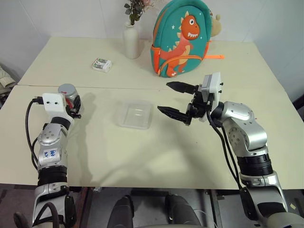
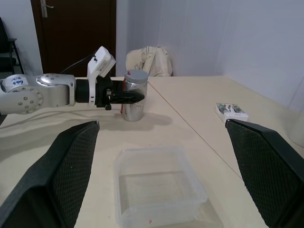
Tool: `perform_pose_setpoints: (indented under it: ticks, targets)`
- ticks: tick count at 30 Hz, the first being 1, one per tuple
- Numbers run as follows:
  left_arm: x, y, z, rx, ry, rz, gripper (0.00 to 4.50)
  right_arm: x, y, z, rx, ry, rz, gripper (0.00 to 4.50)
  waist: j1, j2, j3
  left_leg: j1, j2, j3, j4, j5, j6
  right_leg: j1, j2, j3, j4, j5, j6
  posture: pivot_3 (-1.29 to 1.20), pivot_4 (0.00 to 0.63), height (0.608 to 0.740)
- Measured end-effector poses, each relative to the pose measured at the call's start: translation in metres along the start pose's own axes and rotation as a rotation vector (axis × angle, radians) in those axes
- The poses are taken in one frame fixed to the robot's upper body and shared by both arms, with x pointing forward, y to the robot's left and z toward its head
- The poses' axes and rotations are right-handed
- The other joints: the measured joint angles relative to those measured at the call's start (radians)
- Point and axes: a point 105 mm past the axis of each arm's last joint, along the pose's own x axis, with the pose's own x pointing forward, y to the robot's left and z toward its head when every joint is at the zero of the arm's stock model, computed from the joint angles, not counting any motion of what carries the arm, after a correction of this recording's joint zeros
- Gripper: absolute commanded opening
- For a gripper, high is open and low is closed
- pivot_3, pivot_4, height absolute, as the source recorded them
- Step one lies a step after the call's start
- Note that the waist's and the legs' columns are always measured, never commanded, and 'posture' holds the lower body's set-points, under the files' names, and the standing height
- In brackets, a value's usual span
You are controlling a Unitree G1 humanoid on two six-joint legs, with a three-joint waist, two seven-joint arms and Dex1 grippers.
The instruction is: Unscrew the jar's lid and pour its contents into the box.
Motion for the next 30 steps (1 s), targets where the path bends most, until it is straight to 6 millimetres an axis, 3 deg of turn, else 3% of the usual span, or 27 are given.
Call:
perform_pose_setpoints:
  ticks: [3, 8, 10, 13, 15, 18, 22, 26, 30]
  targets:
    - [-0.011, -0.012, 0.013, -0.009, -0.042, -0.100, 2.01, 0.001, 0.001, 0.001, -0.001, -0.003, 0.003, 4.50, 0.001, 0.000, 0.000, -0.001, 0.001, 0.000, 0.000, 0.000, -0.001, -0.001, 0.000, 0.000, 0.000, 0.000, 0.000, 0.00, 0.150, 0.740]
    - [-0.033, -0.047, 0.076, 0.074, -0.177, -0.421, 2.01, 0.003, 0.007, 0.006, 0.005, -0.002, 0.021, 4.50, 0.001, 0.000, 0.000, -0.001, 0.001, 0.000, -0.001, -0.001, -0.002, -0.001, 0.001, 0.000, -0.001, 0.000, -0.001, 0.00, 0.150, 0.740]
    - [-0.044, -0.063, 0.089, 0.071, -0.194, -0.550, 2.01, 0.005, 0.011, 0.011, 0.008, -0.005, 0.032, 4.50, 0.001, 0.000, 0.000, 0.000, 0.001, 0.001, -0.001, -0.001, -0.002, 0.000, 0.000, 0.000, -0.002, -0.001, -0.002, 0.00, 0.150, 0.740]
    - [-0.056, -0.095, 0.085, 0.034, -0.130, -0.767, 2.01, 0.008, 0.015, 0.014, 0.025, 0.006, 0.035, 4.50, 0.000, 0.000, 0.000, 0.000, 0.001, 0.001, -0.001, -0.001, -0.001, -0.001, 0.000, 0.000, -0.002, -0.001, -0.003, 0.00, 0.150, 0.740]
    - [-0.060, -0.124, 0.076, -0.004, -0.069, -0.917, 2.01, 0.018, 0.024, 0.014, 0.050, 0.010, 0.058, 4.50, 0.000, 0.000, 0.000, 0.000, 0.002, 0.000, -0.001, -0.001, -0.001, -0.001, 0.001, 0.000, -0.002, -0.001, -0.003, 0.00, 0.150, 0.740]
    - [-0.063, -0.150, 0.074, -0.029, -0.042, -1.038, 2.01, 0.032, 0.034, 0.015, 0.069, 0.028, 0.094, 4.50, -0.003, 0.000, 0.000, -0.001, 0.002, 0.001, -0.001, -0.002, -0.001, -0.001, 0.001, 0.001, -0.003, -0.001, -0.003, 0.00, 0.150, 0.740]
    - [-0.061, -0.165, 0.075, -0.053, -0.048, -1.112, 2.01, 0.043, 0.036, 0.016, 0.079, 0.062, 0.097, 4.50, -0.002, 0.000, 0.000, -0.001, 0.002, 0.001, -0.001, -0.002, 0.000, -0.002, 0.002, 0.001, -0.003, -0.001, -0.003, 0.00, 0.150, 0.740]
    - [-0.064, -0.178, 0.065, -0.080, -0.013, -1.181, 2.01, 0.051, 0.038, 0.011, 0.093, 0.102, 0.087, 4.50, 0.000, 0.000, 0.000, -0.003, 0.002, 0.001, -0.001, -0.003, 0.001, -0.002, 0.002, 0.001, -0.005, -0.001, -0.003, 0.00, 0.150, 0.740]
    - [-0.063, -0.180, 0.061, -0.083, 0.003, -1.196, 2.01, 0.052, 0.035, 0.002, 0.109, 0.134, 0.067, 4.50, 0.000, 0.000, 0.000, -0.004, 0.002, 0.001, 0.000, -0.003, 0.001, -0.003, 0.002, 0.001, -0.004, -0.001, -0.003, 0.00, 0.150, 0.740]
